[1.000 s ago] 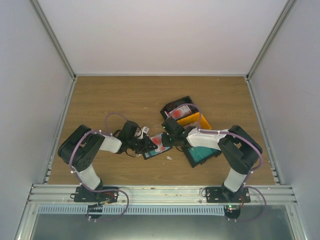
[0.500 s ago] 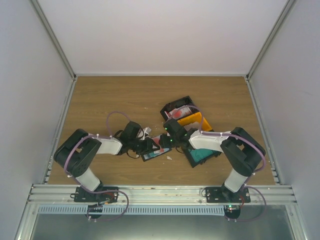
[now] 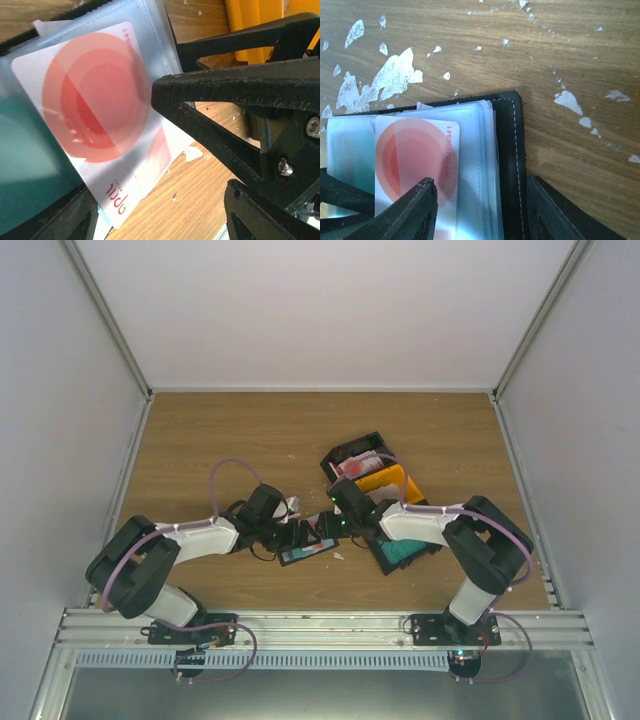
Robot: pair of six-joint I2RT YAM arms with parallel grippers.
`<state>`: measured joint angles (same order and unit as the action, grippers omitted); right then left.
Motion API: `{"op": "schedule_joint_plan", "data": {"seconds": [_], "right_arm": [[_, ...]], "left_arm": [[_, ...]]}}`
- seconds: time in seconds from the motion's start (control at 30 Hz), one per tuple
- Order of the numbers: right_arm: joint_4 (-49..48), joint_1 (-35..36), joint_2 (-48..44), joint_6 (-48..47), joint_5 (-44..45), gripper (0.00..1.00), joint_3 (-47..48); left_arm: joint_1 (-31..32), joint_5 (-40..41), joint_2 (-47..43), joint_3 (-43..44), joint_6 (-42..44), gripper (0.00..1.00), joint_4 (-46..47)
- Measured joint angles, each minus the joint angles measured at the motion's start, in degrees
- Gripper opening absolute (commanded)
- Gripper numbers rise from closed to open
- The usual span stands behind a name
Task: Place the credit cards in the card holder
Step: Insert the credit card into the card holder.
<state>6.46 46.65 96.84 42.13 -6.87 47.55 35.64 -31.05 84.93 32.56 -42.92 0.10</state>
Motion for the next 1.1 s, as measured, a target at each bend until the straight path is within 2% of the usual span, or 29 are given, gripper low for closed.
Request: {"op": "schedule_joint_plan", "data": {"seconds": [0.3,0.5,0.7,0.97,1.1], "right_arm": [[-0.79,0.0,-0.42,-0.04,-2.03,0.48,-0.76],[-1.33,-0.02,-0.42,-0.15,-2.4,0.46,-1.09],[-1.99,-0.07,-0.42,-0.26,-3.23,0.46,-1.38],[-2.25,-0.07,-0.46,-0.24,-3.48,0.47,-1.53],[-1.36,0.04,-1.16,0.15,-2.51,0.52,-1.68]], "left_arm": [[0.02,3.04,-2.4,-0.17,-0.09,0.69,-3.63],[0.63,3.1,-1.05,0.42,0.42,0.6,-3.39],[3.34,5.11,0.52,2.1,1.9,0.55,-4.5],[4.55,6.88,1.92,3.98,2.67,0.54,-6.38],[5.05,7.87,1.84,4.52,3.13,0.6,-7.23]]}}
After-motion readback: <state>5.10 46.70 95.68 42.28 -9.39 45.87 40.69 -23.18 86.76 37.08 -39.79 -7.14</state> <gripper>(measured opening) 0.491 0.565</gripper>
